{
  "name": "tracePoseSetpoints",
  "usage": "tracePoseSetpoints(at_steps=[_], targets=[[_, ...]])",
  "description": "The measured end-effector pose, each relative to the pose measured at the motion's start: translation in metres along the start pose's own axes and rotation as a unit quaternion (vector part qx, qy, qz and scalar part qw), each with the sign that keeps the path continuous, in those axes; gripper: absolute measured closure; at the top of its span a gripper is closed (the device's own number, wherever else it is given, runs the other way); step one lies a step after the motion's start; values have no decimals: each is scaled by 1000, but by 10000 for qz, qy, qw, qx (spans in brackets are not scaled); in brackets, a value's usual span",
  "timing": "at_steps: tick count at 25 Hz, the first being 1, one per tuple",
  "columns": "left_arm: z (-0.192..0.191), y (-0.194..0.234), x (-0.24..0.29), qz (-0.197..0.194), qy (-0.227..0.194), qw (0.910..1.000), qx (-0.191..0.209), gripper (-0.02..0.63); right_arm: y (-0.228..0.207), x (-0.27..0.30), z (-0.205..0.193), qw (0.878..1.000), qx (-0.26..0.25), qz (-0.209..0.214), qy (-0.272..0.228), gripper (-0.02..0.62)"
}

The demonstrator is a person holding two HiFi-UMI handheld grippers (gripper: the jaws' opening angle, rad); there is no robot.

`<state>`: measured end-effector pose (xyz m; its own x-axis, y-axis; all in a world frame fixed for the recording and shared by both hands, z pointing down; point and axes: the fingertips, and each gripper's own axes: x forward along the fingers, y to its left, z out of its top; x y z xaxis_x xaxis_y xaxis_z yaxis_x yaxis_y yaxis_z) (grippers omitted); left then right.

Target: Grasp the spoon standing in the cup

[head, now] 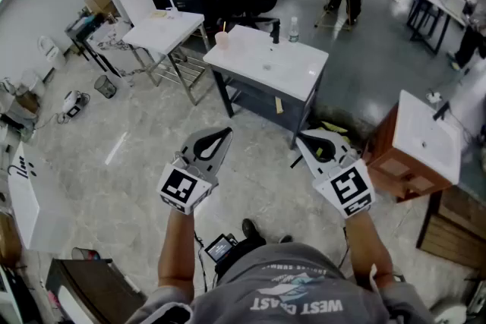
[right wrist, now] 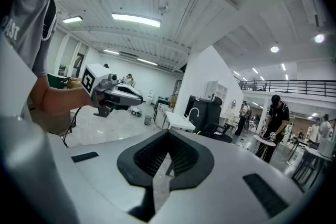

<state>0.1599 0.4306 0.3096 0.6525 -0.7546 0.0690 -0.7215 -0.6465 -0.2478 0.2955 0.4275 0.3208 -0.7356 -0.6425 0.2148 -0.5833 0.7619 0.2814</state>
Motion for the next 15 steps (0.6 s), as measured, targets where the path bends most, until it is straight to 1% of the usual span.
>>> tracePoseSetpoints(at_steps=[5, 9, 15], targets=[[-5, 22, 0, 55, 3, 9999, -87, 604, -2, 22, 2, 9999, -94, 46, 40, 565], [-12, 42, -3, 133, -107, 9998, -79, 604, 0, 42, 4, 9999, -76, 74, 56, 565], [-26, 73, -7, 161, 26, 9997, -185, 604, 2, 77, 8, 9998, -79, 141, 81, 564]])
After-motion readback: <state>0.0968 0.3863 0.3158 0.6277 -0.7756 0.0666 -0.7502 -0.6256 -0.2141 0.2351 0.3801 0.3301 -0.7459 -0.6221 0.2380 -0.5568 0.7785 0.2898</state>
